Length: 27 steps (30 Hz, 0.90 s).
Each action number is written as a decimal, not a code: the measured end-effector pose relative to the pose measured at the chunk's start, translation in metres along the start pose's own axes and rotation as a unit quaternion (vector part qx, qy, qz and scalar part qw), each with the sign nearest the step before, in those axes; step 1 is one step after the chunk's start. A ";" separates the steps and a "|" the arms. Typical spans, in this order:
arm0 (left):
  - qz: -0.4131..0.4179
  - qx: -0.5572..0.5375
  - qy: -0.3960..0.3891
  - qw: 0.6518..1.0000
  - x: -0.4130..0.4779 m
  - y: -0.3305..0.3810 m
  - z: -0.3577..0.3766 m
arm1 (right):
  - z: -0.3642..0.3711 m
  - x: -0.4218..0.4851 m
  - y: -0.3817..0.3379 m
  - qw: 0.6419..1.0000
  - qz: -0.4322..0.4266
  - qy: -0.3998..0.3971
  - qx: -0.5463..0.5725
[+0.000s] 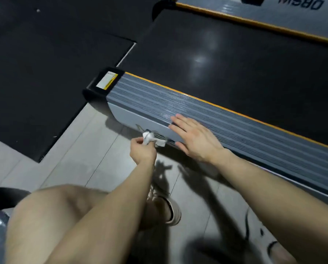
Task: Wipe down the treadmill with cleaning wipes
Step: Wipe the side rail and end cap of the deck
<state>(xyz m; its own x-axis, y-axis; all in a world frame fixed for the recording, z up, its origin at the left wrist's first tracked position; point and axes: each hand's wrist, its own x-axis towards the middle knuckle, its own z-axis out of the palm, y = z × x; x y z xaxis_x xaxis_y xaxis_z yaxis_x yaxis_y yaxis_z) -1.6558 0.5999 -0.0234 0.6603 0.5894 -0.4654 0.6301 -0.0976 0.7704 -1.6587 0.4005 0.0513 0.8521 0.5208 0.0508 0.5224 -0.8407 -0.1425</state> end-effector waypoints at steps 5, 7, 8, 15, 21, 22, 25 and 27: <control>-0.002 -0.046 0.068 0.997 0.062 0.006 -0.001 | 0.029 0.075 -0.003 0.999 -0.050 -0.007 -0.017; 0.006 -0.044 0.096 0.994 0.083 0.008 -0.002 | 0.035 0.101 -0.004 0.997 -0.068 0.004 -0.030; 0.012 -0.047 0.110 0.993 0.095 0.011 -0.003 | 0.036 0.116 -0.004 0.997 -0.072 0.012 -0.034; 0.075 -0.102 0.135 0.983 0.094 0.034 0.010 | 0.050 0.157 -0.007 0.997 -0.067 0.035 0.016; 0.193 -0.102 -0.002 0.976 0.023 0.006 0.043 | 0.046 0.159 -0.007 0.995 -0.063 0.044 0.057; 0.209 -0.095 -0.001 0.973 0.042 0.004 0.041 | 0.046 0.159 -0.007 0.995 -0.065 0.045 0.058; 0.140 -0.098 0.036 0.985 0.114 0.017 0.029 | 0.050 0.161 -0.005 0.994 -0.077 0.055 0.059; 0.140 -0.114 0.055 0.982 0.121 0.026 0.026 | 0.051 0.161 -0.004 0.993 -0.077 0.055 0.068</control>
<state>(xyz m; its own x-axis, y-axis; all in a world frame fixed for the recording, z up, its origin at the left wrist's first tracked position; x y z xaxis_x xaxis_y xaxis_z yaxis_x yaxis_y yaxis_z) -1.5485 0.6479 -0.0712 0.7379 0.6500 -0.1814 0.3142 -0.0930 0.9448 -1.5251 0.4949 0.0097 0.7644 0.6166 0.1884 0.6444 -0.7202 -0.2570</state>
